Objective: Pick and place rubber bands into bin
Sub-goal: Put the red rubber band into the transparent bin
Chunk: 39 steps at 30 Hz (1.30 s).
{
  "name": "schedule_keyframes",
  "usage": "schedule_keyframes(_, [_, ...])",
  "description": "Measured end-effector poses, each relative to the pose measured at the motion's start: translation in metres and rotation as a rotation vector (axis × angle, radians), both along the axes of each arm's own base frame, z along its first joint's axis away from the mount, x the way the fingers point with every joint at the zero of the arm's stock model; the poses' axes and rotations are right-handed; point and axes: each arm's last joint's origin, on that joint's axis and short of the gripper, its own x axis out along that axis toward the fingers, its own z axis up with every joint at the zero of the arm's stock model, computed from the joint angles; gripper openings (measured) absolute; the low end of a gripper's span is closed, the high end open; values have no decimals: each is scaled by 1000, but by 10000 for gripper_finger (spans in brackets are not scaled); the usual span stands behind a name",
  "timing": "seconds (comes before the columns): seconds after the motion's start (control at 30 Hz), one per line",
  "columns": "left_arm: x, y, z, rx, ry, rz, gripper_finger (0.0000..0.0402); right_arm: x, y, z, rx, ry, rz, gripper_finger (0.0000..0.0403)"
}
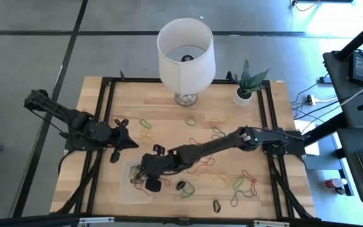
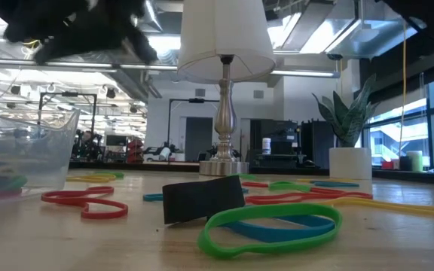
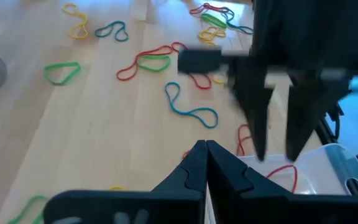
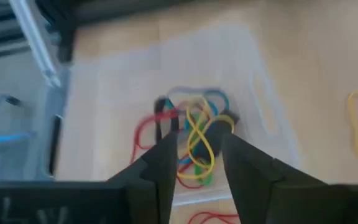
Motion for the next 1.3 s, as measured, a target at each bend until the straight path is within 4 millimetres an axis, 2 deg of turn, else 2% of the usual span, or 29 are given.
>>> schedule_keyframes(0.17, [2, -2, -2, -24, 17, -1, 1, -14, -5, 31, -124, -18, 4, 84])
schedule_keyframes(0.23, [4, -2, -3, -44, 30, 7, 2, -19, -6, 36, -155, -2, 21, 65])
schedule_keyframes(0.3, [6, -4, -4, -58, 47, 9, 2, -26, -8, 32, -169, 25, 32, 47])
schedule_keyframes(0.4, [12, -7, -3, -60, 64, 2, 1, -38, -11, 14, -137, 58, 28, 22])
schedule_keyframes(0.47, [17, -9, -1, -61, 66, -2, 2, -51, -12, 9, -95, 9, 9, 8])
schedule_keyframes(0.6, [28, -14, 0, -33, 93, -10, 2, -90, -16, 6, 11, -127, -26, 10])
schedule_keyframes(0.73, [41, -20, 1, 0, 124, 12, 2, -140, -27, -6, 119, -211, -65, 21])
schedule_keyframes(0.87, [62, -27, 1, 74, 152, 57, 2, -193, -34, -11, 228, -304, -78, 9])
schedule_keyframes(1.1, [119, -40, 0, 130, 233, 100, 2, -278, -42, -22, 267, -334, -67, 8])
schedule_keyframes(1.3, [167, -46, -5, 141, 275, 139, 2, -322, -55, -28, 285, -351, -26, 3])
